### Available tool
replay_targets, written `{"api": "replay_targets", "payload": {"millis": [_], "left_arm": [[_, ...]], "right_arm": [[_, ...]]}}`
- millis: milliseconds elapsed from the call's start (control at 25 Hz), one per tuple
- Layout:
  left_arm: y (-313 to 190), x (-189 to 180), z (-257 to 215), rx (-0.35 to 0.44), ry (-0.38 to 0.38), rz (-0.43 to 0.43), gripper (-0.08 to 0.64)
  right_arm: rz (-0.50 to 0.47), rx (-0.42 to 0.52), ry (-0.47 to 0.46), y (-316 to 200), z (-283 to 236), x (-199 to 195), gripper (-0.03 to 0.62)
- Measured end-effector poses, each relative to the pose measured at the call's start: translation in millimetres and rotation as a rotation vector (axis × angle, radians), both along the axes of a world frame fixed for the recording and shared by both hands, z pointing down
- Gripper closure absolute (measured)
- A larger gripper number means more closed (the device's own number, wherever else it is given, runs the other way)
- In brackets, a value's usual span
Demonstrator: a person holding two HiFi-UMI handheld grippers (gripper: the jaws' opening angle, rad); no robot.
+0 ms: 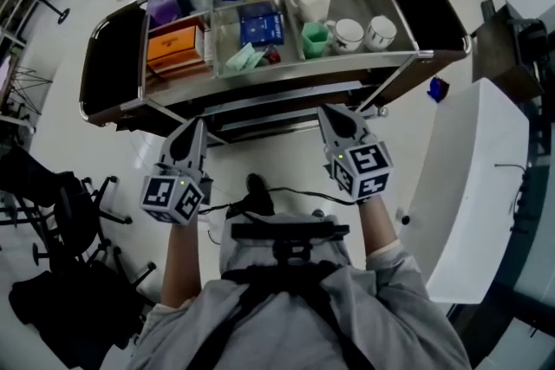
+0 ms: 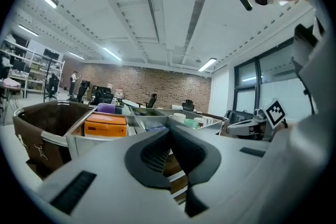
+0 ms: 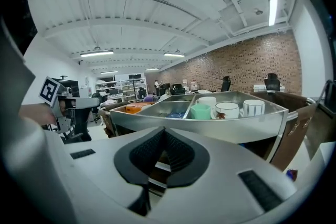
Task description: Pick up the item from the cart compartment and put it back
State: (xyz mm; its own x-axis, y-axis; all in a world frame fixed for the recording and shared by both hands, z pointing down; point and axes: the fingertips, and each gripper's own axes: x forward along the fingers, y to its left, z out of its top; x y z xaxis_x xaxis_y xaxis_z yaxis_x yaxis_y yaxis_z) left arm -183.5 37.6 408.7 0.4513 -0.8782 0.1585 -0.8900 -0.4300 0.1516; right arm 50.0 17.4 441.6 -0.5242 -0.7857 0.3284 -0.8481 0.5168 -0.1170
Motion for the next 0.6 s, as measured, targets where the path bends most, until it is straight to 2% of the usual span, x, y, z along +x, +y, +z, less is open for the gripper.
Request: {"api": "replay_targets", "payload": {"millis": [320,600], "left_arm": [[-53.3,-25.4,-17.8,0.009,0.006,0.082,0.554],[-90.4,-25.9,-25.1,-0.018,0.008,0.17,0.554]], "right_arm": [[0.014,0.041,-0.013,-40.7,-30.0,-42.6,0.583],[-0.012,0.054,-0.005,-77.4,-51.5,-80.7,0.583]]}}
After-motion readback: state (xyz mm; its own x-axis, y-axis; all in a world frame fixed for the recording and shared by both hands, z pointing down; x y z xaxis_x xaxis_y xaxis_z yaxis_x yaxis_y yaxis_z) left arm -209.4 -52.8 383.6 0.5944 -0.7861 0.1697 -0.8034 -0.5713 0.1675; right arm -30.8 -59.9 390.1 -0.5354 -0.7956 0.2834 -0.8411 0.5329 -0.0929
